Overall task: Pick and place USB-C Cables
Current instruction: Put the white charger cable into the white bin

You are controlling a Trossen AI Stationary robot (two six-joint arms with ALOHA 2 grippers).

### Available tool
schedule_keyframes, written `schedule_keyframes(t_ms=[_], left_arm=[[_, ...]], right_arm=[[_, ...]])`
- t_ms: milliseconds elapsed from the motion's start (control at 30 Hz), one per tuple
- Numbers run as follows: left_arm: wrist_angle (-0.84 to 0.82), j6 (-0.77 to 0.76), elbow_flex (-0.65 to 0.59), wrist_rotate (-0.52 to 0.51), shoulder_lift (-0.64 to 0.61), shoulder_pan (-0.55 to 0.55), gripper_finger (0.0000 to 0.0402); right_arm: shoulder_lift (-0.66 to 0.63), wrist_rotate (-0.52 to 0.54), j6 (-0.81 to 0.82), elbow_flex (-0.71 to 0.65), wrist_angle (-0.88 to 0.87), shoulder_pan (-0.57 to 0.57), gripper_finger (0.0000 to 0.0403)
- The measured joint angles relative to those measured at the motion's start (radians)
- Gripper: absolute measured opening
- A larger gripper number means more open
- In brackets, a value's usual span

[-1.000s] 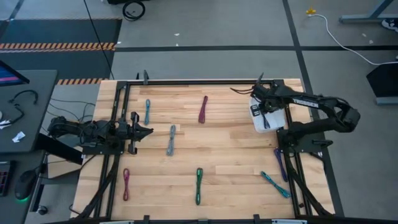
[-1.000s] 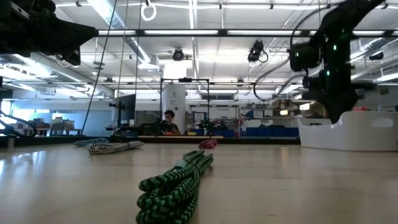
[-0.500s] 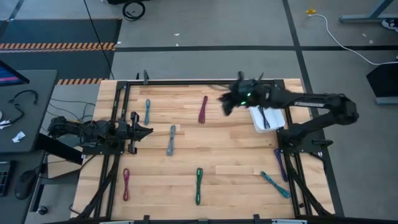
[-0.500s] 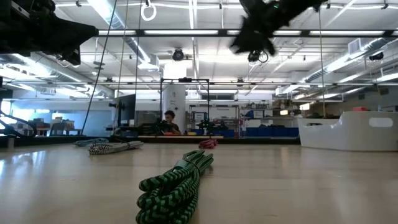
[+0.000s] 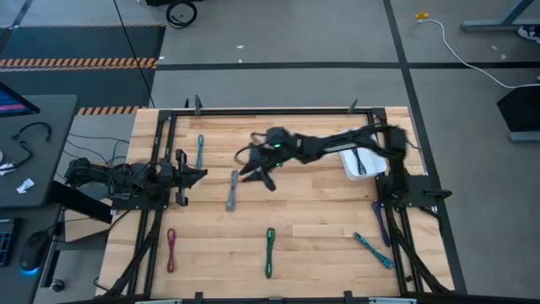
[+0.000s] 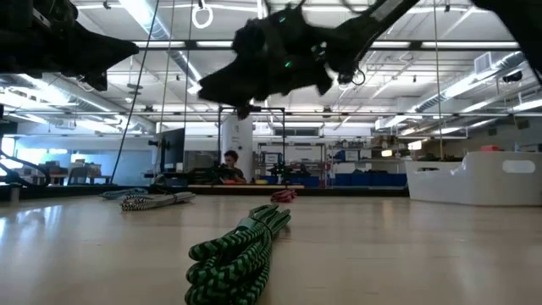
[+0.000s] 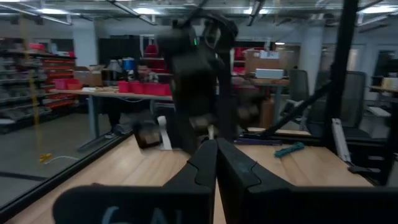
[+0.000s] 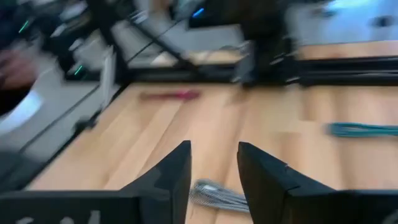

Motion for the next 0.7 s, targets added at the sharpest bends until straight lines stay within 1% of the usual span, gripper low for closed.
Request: schedule_keyframes(t_ms=[133, 267, 367, 467, 500, 700], left_arm=[[0.0, -0.001, 0.0, -0.005, 0.0, 0.0, 0.0014], [0.0, -0.002, 0.0, -0.005, 0.0, 0.0, 0.0019], [0.0, -0.002, 0.0, -0.006, 0.0, 0.0, 0.0019], [0.0, -0.002, 0.0, -0.006, 0.0, 0.0, 0.0014], [0.0, -0.002, 0.0, -0.006, 0.0, 0.0, 0.0012], [0.001, -0.002, 0.0, -0.014, 0.0, 0.0, 0.0014]], right_arm=[[0.164, -0.131, -0.141, 0.154, -0.063, 0.001, 0.0176], [0.295, -0.185, -0.281, 0.287, -0.118, 0.009, 0.0215], [0.372, -0.189, -0.388, 0.375, -0.185, 0.018, 0.0236], [0.432, -0.192, -0.483, 0.45, -0.286, 0.019, 0.0246], [0.448, -0.191, -0.509, 0.473, -0.327, 0.019, 0.0246], [0.531, -0.108, -0.622, 0.593, -0.473, 0.018, 0.0235]])
